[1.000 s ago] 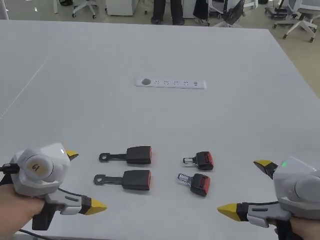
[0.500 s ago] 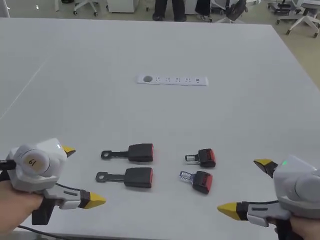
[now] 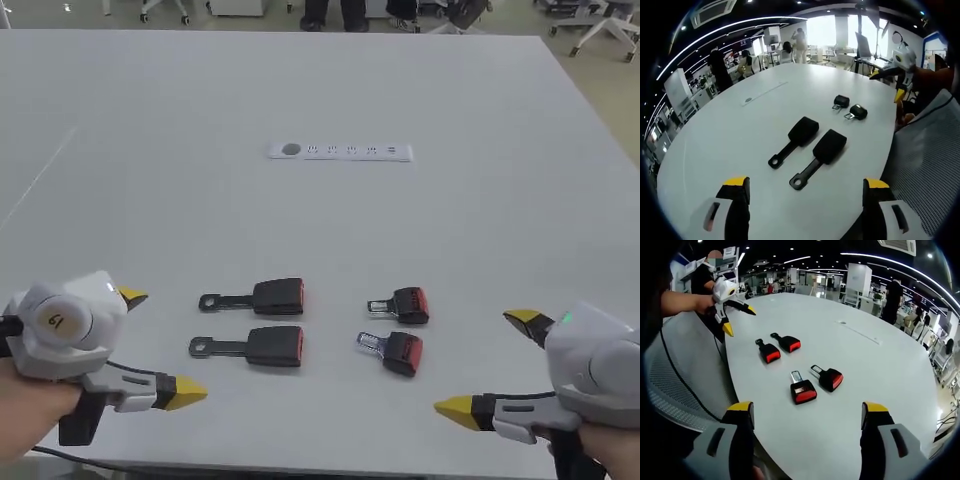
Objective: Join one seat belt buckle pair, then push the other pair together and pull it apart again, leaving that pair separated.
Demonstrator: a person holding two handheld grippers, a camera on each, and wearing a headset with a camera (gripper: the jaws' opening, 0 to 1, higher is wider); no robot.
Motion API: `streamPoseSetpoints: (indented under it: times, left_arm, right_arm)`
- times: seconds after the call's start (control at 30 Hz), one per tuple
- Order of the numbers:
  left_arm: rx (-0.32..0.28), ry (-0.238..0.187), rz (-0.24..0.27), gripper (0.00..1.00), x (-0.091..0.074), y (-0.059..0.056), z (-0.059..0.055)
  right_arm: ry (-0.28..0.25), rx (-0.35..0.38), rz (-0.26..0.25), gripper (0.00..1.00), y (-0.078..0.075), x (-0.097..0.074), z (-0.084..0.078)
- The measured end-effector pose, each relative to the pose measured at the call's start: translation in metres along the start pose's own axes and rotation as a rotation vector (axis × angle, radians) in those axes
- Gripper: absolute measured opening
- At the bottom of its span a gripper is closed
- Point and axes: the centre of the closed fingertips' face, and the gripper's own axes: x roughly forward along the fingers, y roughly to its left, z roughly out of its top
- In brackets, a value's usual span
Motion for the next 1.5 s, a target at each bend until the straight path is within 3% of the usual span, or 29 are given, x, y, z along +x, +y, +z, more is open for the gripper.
streamPoseSetpoints:
  times: [0.1, 0.17, 0.4, 0.5, 0.77, 0.93, 1.1, 1.2, 1.33, 1.5]
  left_arm:
    - [0.004, -0.012, -0.014, 0.94, -0.002, -0.005, 0.006]
    - [0.009, 0.002, -0.033, 0.9, 0.0, -0.008, 0.003]
    - [0.046, 0.014, -0.056, 0.87, 0.002, -0.013, 0.013]
    - [0.094, 0.058, -0.065, 0.87, 0.005, -0.016, 0.009]
    - [0.193, 0.067, -0.139, 0.81, 0.018, -0.04, 0.027]
    - [0.244, 0.068, -0.178, 0.74, 0.028, -0.039, 0.032]
    - [0.279, 0.094, -0.195, 0.7, 0.038, -0.038, 0.032]
    - [0.258, 0.108, -0.202, 0.66, 0.043, -0.039, 0.032]
    - [0.287, 0.117, -0.221, 0.59, 0.053, -0.046, 0.029]
    - [0.302, 0.139, -0.227, 0.61, 0.067, -0.047, 0.026]
  right_arm:
    - [-0.002, -0.013, 0.014, 0.86, 0.003, 0.0, 0.002]
    - [0.001, -0.019, 0.018, 0.86, 0.003, 0.001, 0.002]
    - [-0.006, -0.018, 0.011, 0.81, -0.007, -0.002, 0.006]
    - [0.0, -0.017, 0.015, 0.78, -0.008, -0.001, 0.006]
    - [0.002, -0.055, 0.041, 0.71, -0.005, 0.004, 0.015]
    - [0.011, -0.082, 0.063, 0.7, -0.002, 0.011, 0.017]
    - [0.03, -0.092, 0.112, 0.62, 0.004, 0.021, 0.014]
    - [0.031, -0.127, 0.114, 0.58, 0.005, 0.026, 0.014]
    - [0.054, -0.145, 0.142, 0.54, 0.011, 0.038, 0.009]
    - [0.085, -0.159, 0.151, 0.49, 0.018, 0.046, 0.005]
